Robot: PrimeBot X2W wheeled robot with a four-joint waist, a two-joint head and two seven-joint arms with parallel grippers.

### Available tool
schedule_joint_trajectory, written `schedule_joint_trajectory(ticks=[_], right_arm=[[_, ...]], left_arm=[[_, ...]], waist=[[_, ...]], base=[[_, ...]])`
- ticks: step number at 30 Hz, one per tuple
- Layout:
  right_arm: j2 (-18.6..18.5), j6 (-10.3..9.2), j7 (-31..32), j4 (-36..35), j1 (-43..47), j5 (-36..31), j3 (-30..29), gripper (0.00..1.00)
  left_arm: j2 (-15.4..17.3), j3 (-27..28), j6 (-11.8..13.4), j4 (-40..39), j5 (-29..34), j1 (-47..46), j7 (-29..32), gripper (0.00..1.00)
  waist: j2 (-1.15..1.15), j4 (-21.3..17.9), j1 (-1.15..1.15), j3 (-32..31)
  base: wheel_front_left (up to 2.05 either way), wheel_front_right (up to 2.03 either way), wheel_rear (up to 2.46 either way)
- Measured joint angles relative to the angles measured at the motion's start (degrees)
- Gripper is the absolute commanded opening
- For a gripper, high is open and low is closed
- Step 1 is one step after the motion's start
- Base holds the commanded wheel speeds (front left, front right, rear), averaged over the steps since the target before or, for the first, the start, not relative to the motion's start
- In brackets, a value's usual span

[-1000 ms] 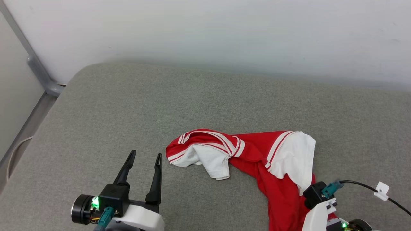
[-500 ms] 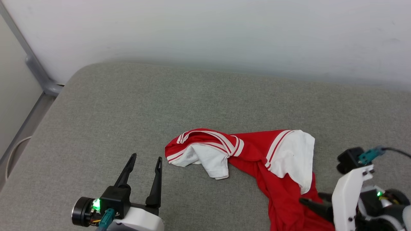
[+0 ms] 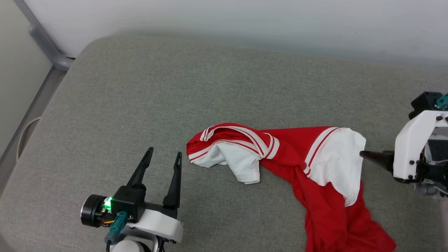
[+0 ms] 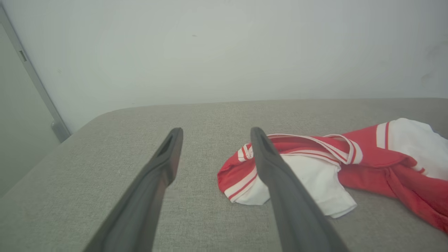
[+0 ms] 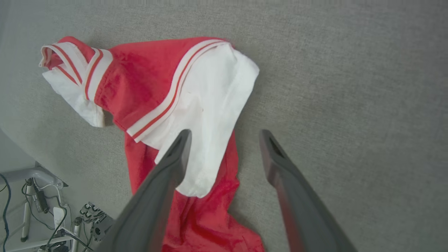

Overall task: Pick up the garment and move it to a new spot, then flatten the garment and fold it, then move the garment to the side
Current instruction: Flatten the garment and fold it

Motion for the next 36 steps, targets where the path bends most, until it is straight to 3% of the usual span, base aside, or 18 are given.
schedule_joint_trajectory(ticks=[9, 18, 19, 20, 27, 36], right_arm=[[0.58, 0.00, -2.92, 7.64, -5.53, -1.87, -1.16, 1.00], [0.73, 0.00, -5.03, 10.94, -6.59, -2.03, 0.60, 1.00], [0.71, 0.00, -5.16, 11.21, -6.69, -1.88, 0.78, 0.81], [0.66, 0.00, -5.49, 11.33, -6.73, -1.86, 0.94, 0.00], [0.03, 0.00, -7.10, 12.23, -7.47, -0.29, 1.59, 0.00], [-3.47, 0.00, -8.05, 9.93, -7.08, 2.34, -0.32, 0.00]], left_arm=[[-0.01, -0.79, 0.44, -0.07, -0.62, -1.69, -0.01, 1.00], [-0.01, -1.70, 0.97, -0.18, -1.03, -2.56, 0.00, 1.00], [-0.01, -1.71, 1.02, -0.18, -1.04, -2.62, 0.00, 1.00], [-0.01, -1.74, 1.11, -0.19, -1.08, -2.68, 0.00, 1.00], [-0.01, -1.70, 1.26, 0.25, -1.07, -2.87, 0.00, 1.00], [-0.01, -1.34, 1.43, 0.48, -1.00, -1.92, 0.00, 1.00]], waist=[[0.00, 2.64, 0.00, 3.50], [0.00, 3.81, 0.00, 5.49], [0.00, 3.84, 0.00, 5.63], [0.00, 3.85, 0.00, 5.75], [0.00, 3.41, 0.00, 5.35], [0.00, 2.29, 0.00, 2.48]], base=[[0.00, 0.00, 0.00], [0.00, 0.00, 0.00], [0.00, 0.00, 0.00], [0.00, 0.00, 0.00], [0.00, 0.00, 0.00], [0.00, 0.00, 0.00]])
